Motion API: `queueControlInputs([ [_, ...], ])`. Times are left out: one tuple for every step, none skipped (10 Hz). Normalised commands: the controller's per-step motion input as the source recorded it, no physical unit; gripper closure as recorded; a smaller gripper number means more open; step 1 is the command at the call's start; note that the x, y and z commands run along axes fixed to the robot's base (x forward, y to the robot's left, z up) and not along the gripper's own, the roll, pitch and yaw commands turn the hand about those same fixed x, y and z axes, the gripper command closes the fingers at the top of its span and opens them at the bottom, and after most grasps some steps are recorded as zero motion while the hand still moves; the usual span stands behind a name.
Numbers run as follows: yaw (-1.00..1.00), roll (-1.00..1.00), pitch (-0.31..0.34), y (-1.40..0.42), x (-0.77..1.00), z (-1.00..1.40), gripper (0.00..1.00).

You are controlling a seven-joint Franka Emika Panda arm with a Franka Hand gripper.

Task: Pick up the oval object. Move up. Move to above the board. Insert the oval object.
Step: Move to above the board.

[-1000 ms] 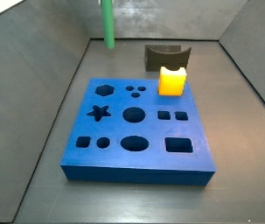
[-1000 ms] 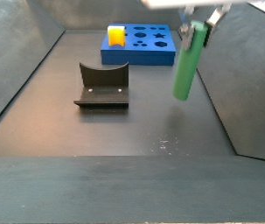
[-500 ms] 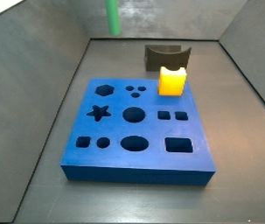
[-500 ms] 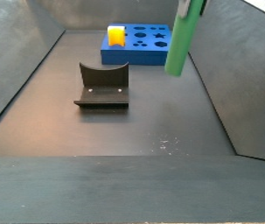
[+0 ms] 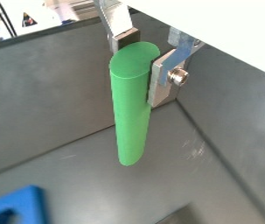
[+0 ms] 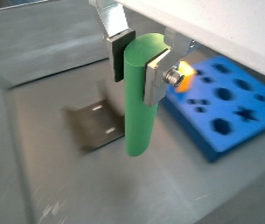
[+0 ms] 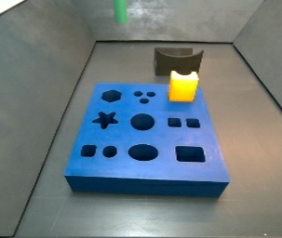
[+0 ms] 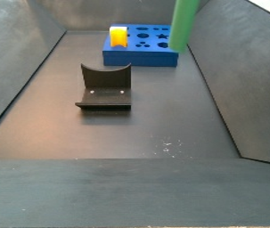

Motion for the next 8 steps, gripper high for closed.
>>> queueControlInputs([
  [-1.00, 0.12, 0.339, -1.00, 0.18, 0.24, 1.00],
  [-0.95, 0.06, 0.358, -1.00, 0.18, 0.24, 1.00],
  [-0.68, 0.03, 0.303, -1.00, 0.19, 0.24, 1.00],
  [-0.43, 0.00, 0.256, -1.00, 0.20, 0.24, 1.00],
  [-0.26, -0.03, 0.220, -1.00, 0.21, 0.24, 1.00],
  [-0.11, -0.03, 0.175, -1.00, 0.22, 0.25, 1.00],
  [-0.05, -0.01, 0.151, -1.00, 0.23, 0.25, 1.00],
  [-0.03, -0.01, 0.138, -1.00, 0.24, 0.25, 1.00],
])
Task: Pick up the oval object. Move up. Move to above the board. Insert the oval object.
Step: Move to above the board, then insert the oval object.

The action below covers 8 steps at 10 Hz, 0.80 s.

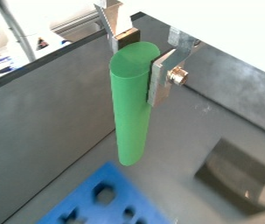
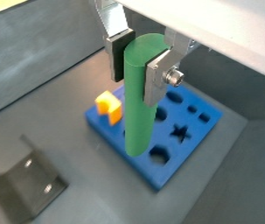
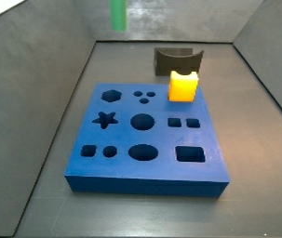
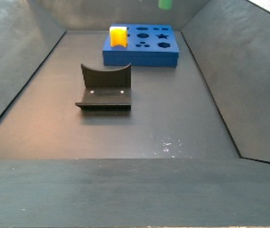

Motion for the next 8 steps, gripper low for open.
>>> queueControlInputs([
  [-0.01, -0.02, 0.133, -1.00, 0.25, 0.25, 1.00],
  [0.00, 0.00, 0.129, -1.00, 0.27, 0.26, 1.00],
  [0.01, 0.00, 0.131, -0.91, 0.27, 0.24, 1.00],
  [0.01, 0.00, 0.130, -0.54, 0.19, 0.15, 1.00],
  [0.01, 0.01, 0.117, -0.32, 0.13, 0.10, 1.00],
  [0.01, 0.01, 0.095, -0.20, 0.09, 0.06, 1.00],
  [0.00, 0.00, 0.000, 0.00, 0.02, 0.00, 1.00],
  [-0.07, 0.02, -0.027, -0.41, -0.12, -0.03, 1.00],
])
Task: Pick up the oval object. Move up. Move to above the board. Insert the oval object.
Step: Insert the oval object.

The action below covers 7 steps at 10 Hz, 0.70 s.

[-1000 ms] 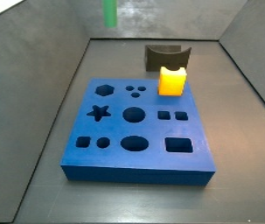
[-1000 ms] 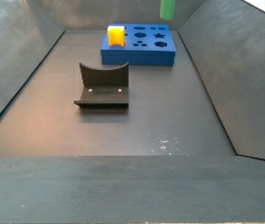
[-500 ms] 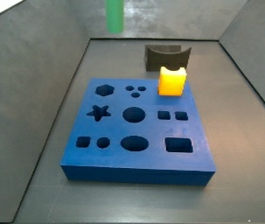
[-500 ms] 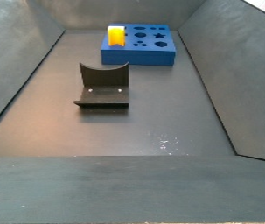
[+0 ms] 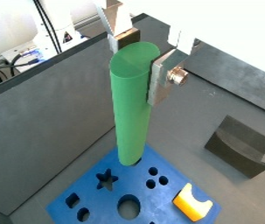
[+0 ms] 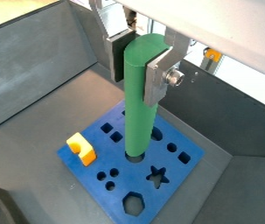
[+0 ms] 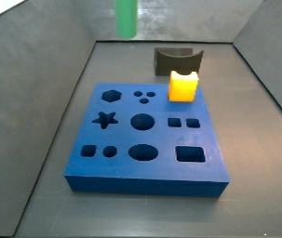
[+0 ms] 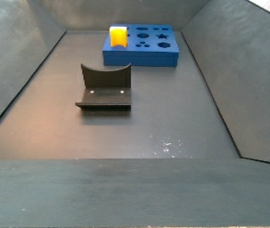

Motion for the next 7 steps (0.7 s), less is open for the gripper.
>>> queueControlInputs([
  [-0.53, 0.03, -0.041, -0.58, 0.09, -0.16, 1.00],
  [-0.69, 0.02, -0.046, -0.44, 0.14, -0.19, 1.00],
  [-0.72, 0.03, -0.047, -0.42, 0.13, -0.22, 1.00],
  [-0.76, 0.03, -0.059, -0.37, 0.13, -0.27, 1.00],
  [-0.77, 0.03, -0.050, -0.35, 0.14, -0.27, 1.00],
  [-0.76, 0.02, -0.017, -0.35, 0.16, -0.26, 1.00],
  [-0.80, 0.02, -0.019, -0.34, 0.11, -0.25, 1.00],
])
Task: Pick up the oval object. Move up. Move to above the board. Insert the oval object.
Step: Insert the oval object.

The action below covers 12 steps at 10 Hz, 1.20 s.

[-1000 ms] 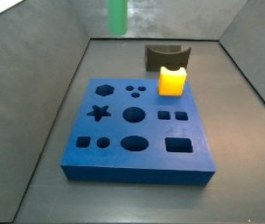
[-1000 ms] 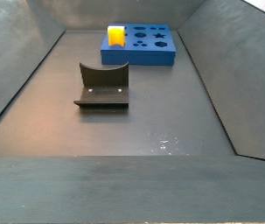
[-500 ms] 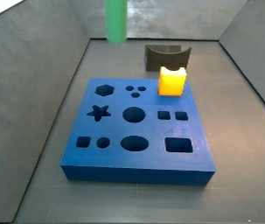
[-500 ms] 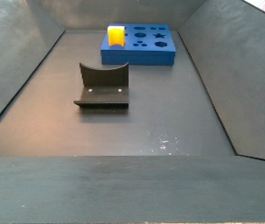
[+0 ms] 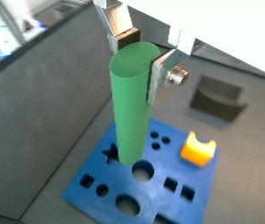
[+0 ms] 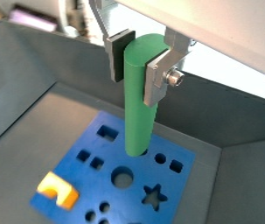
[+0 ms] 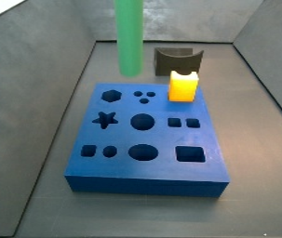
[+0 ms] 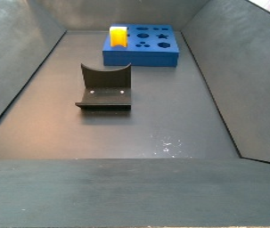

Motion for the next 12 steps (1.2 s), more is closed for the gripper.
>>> queueControlInputs([
  [-0.79, 0.01, -0.019, -0.34, 0.13, -0.22, 1.00],
  [-0.82, 0.00, -0.006, -0.33, 0.11, -0.19, 1.00],
  [-0.87, 0.00, 0.000, -0.31, 0.04, -0.16, 1.00],
  [-0.88, 0.00, 0.000, -0.31, 0.04, -0.14, 1.00],
  [-0.87, 0.00, 0.000, -0.30, 0.05, -0.13, 1.00],
  [-0.85, 0.00, 0.000, -0.30, 0.08, -0.11, 1.00],
  [-0.73, 0.03, 0.033, -0.11, 0.16, 0.00, 1.00],
  [0.00, 0.01, 0.000, 0.00, 0.00, 0.00, 1.00],
  [-0.31, 0.05, 0.000, -0.25, 0.46, -0.03, 1.00],
  [-0.96, 0.00, -0.016, 0.05, 0.11, 0.00, 1.00],
  [-0.99, 0.00, -0.014, 0.01, 0.07, 0.00, 1.00],
  [-0.99, 0.00, -0.010, 0.02, 0.07, 0.00, 1.00],
])
